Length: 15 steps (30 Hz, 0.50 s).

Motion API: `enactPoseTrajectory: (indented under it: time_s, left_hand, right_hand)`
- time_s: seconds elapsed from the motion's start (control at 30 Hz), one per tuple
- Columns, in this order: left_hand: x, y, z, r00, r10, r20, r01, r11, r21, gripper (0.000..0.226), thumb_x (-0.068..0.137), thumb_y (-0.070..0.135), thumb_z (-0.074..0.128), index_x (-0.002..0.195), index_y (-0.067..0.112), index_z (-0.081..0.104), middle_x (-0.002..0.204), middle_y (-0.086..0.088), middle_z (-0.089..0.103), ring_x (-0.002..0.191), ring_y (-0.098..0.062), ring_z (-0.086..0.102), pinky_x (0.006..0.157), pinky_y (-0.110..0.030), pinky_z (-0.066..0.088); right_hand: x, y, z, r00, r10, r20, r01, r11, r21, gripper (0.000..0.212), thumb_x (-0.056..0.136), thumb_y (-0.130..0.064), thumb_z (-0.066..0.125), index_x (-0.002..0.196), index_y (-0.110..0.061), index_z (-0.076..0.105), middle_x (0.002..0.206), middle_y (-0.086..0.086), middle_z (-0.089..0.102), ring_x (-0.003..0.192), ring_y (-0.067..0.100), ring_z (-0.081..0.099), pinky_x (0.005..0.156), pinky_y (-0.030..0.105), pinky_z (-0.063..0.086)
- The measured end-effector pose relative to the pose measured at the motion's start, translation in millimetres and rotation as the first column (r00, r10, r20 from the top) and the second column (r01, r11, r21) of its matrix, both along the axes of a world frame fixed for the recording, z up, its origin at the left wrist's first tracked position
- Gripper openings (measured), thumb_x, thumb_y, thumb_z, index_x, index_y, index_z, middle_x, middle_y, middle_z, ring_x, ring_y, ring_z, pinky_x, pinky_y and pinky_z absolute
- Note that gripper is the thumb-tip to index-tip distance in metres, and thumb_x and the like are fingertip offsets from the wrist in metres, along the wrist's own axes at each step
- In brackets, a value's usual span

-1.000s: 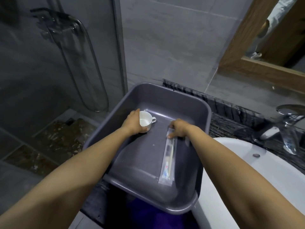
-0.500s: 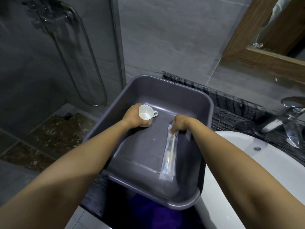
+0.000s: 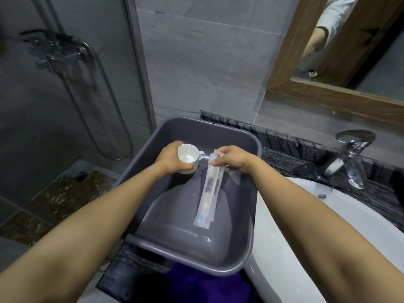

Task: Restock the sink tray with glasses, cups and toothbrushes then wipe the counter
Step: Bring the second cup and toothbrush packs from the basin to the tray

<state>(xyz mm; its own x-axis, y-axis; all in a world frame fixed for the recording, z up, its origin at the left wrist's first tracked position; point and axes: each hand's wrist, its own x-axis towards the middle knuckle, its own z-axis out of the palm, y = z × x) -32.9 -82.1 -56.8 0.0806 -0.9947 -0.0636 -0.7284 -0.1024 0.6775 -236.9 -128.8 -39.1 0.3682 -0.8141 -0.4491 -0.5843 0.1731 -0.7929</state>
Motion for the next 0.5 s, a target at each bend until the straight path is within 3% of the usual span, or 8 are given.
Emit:
enactPoseTrajectory:
  time_s: [0.13, 0.27, 0.4, 0.5]
  left_hand:
    - [-13, -3, 25, 0.999, -0.04, 0.021, 0.04, 0.999, -0.024, 0.058, 0.056, 0.031, 0.08, 0.106, 0.012, 0.055, 0.107, -0.004, 0.061, 0.091, -0.021, 0.055, 0.073, -0.03, 0.044]
    - [-29, -6, 56, 0.998, -0.062, 0.032, 0.065, 0.995, -0.075, 0.053, 0.056, 0.032, 0.079, 0.101, 0.015, 0.056, 0.102, -0.002, 0.064, 0.093, -0.023, 0.058, 0.073, -0.029, 0.043]
    - [-48, -4, 92, 0.996, -0.08, 0.037, 0.085, 0.985, -0.147, 0.054, 0.058, 0.034, 0.08, 0.103, 0.017, 0.056, 0.1, 0.001, 0.062, 0.093, -0.023, 0.057, 0.078, -0.031, 0.044]
    - [-67, -1, 122, 0.992, -0.115, 0.041, 0.121, 0.973, -0.198, 0.057, 0.061, 0.032, 0.079, 0.11, 0.015, 0.056, 0.101, 0.002, 0.057, 0.093, -0.022, 0.054, 0.079, -0.03, 0.042]
  right_hand:
    - [-9, 3, 24, 0.961, -0.154, 0.228, 0.153, 0.988, 0.026, 0.013, 0.082, -0.005, 0.069, 0.076, -0.014, 0.062, 0.076, 0.006, 0.064, 0.066, 0.015, 0.062, 0.061, 0.022, 0.053]
    - [-22, 10, 57, 0.885, -0.247, 0.396, 0.264, 0.964, 0.011, 0.013, 0.082, -0.001, 0.067, 0.085, -0.013, 0.064, 0.082, 0.006, 0.067, 0.075, 0.016, 0.064, 0.082, 0.031, 0.056]
    - [-46, 20, 98, 0.783, -0.312, 0.538, 0.367, 0.93, 0.005, 0.012, 0.085, 0.0, 0.063, 0.084, -0.012, 0.063, 0.065, -0.002, 0.071, 0.06, 0.009, 0.067, 0.055, 0.019, 0.057]
    - [-71, 30, 128, 0.664, -0.368, 0.651, 0.454, 0.89, 0.04, 0.012, 0.086, 0.0, 0.061, 0.081, -0.011, 0.062, 0.058, -0.003, 0.07, 0.059, 0.011, 0.067, 0.062, 0.027, 0.058]
